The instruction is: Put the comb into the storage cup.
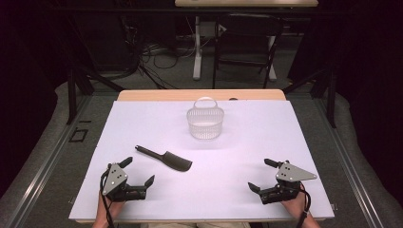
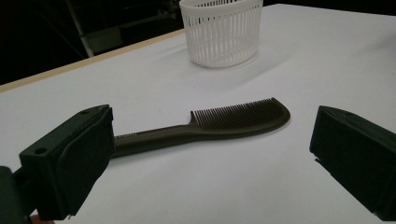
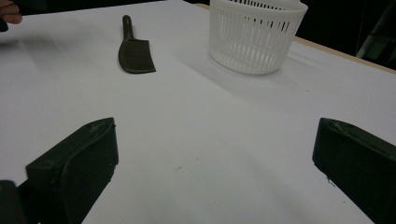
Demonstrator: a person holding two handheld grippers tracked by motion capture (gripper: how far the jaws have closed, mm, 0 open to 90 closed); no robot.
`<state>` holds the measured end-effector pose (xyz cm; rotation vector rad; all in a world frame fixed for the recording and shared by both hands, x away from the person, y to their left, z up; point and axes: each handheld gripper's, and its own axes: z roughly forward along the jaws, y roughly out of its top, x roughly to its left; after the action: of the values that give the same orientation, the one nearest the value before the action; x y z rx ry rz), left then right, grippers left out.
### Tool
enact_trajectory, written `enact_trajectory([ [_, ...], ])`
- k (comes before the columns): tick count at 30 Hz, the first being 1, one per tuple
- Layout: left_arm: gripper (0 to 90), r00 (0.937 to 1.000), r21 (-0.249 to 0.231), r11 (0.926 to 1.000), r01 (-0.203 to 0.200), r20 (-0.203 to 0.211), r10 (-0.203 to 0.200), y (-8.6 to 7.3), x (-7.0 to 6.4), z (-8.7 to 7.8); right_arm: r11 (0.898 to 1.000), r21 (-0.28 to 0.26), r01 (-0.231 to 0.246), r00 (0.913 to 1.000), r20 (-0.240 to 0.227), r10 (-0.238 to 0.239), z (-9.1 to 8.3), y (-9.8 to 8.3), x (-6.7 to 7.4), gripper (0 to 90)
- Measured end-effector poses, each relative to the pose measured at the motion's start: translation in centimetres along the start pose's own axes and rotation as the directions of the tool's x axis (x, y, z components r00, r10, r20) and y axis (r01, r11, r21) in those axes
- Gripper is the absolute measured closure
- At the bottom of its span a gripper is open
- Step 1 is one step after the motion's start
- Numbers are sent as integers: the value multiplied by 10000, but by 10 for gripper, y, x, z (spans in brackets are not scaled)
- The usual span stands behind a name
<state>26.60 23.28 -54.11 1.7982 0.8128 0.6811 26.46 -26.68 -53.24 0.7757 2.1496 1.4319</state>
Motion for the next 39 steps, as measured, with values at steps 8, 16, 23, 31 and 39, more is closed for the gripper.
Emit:
enact_trajectory([
  [8, 0, 9998, 100, 9999, -10, -195, 12, 4, 5, 8, 10000, 20, 16, 10000, -11, -16, 1, 0, 0, 1],
  [16, 0, 9993, 96, 9999, 70, -355, -66, 6, 9, 13, 10000, 83, 19, 10000, -60, -19, 2, -1, -1, 2],
  [23, 0, 9988, 91, 9999, 135, -475, -130, 8, 14, 18, 10000, 33, 13, 10000, -1, -13, 1, 0, 0, 3],
  [31, 0, 9974, 84, 9992, 380, -622, -374, 15, 21, 22, 10000, 76, 19, 10000, -38, -19, 1, 0, -1, 3],
  [39, 0, 9958, 157, 9986, 513, -761, -500, 18, 29, 29, 9999, 80, 62, 10000, -72, -62, 3, 0, -1, 3],
])
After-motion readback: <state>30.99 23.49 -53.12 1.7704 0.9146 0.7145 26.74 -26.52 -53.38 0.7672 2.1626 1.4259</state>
